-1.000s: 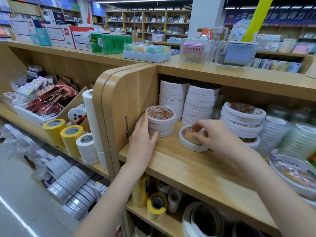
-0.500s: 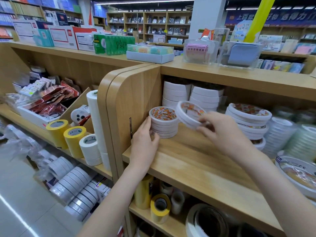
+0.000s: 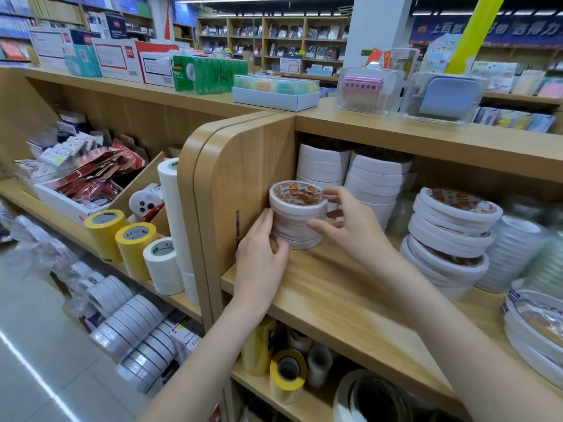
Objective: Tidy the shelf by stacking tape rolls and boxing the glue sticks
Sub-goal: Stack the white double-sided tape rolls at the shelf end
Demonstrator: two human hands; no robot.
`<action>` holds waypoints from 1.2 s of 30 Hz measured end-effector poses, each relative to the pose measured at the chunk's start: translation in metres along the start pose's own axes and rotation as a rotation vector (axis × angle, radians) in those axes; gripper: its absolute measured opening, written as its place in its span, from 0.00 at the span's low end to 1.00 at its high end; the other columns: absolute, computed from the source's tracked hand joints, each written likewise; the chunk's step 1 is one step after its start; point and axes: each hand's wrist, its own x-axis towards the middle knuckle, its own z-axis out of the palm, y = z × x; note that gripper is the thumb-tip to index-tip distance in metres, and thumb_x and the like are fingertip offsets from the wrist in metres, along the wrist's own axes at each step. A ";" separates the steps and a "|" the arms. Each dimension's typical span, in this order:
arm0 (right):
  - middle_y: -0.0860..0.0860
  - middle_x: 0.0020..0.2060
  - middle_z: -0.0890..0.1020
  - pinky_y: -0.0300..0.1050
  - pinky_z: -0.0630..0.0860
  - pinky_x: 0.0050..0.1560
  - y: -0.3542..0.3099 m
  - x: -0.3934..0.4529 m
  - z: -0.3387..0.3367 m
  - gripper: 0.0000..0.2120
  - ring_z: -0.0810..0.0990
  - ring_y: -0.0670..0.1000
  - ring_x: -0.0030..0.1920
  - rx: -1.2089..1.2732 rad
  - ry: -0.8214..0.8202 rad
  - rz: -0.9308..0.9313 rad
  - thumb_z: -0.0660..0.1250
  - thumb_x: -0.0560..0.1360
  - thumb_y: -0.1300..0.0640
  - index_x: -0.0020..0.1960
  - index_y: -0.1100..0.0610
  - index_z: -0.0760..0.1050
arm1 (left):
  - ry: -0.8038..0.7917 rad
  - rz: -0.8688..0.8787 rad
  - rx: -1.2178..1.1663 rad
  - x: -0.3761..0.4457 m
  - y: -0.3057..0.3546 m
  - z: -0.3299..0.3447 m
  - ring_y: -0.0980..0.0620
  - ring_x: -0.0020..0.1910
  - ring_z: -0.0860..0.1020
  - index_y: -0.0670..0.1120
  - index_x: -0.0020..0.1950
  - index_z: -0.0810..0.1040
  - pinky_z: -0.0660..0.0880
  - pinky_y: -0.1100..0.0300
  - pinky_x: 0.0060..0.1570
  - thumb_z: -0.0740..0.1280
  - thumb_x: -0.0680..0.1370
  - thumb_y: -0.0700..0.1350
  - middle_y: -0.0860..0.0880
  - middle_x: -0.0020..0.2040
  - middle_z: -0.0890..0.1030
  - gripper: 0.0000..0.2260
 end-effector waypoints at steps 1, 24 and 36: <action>0.48 0.56 0.75 0.33 0.68 0.46 0.001 0.001 0.002 0.26 0.75 0.46 0.48 0.035 0.028 0.022 0.72 0.70 0.52 0.65 0.56 0.67 | 0.003 -0.016 -0.010 0.000 0.000 0.000 0.53 0.67 0.70 0.42 0.72 0.65 0.68 0.54 0.66 0.64 0.76 0.37 0.48 0.69 0.70 0.24; 0.46 0.60 0.75 0.53 0.69 0.64 0.032 0.003 0.032 0.33 0.73 0.48 0.62 0.238 -0.016 0.098 0.74 0.68 0.59 0.69 0.56 0.63 | -0.106 -0.077 0.056 0.003 0.000 -0.004 0.48 0.57 0.77 0.48 0.75 0.61 0.65 0.68 0.55 0.59 0.76 0.34 0.44 0.57 0.80 0.28; 0.43 0.57 0.73 0.35 0.67 0.54 0.023 -0.008 0.030 0.32 0.75 0.45 0.57 0.303 0.009 0.129 0.73 0.69 0.54 0.69 0.51 0.61 | -0.103 -0.053 0.033 0.000 0.005 -0.004 0.49 0.64 0.71 0.47 0.76 0.55 0.67 0.59 0.63 0.61 0.76 0.35 0.46 0.67 0.72 0.30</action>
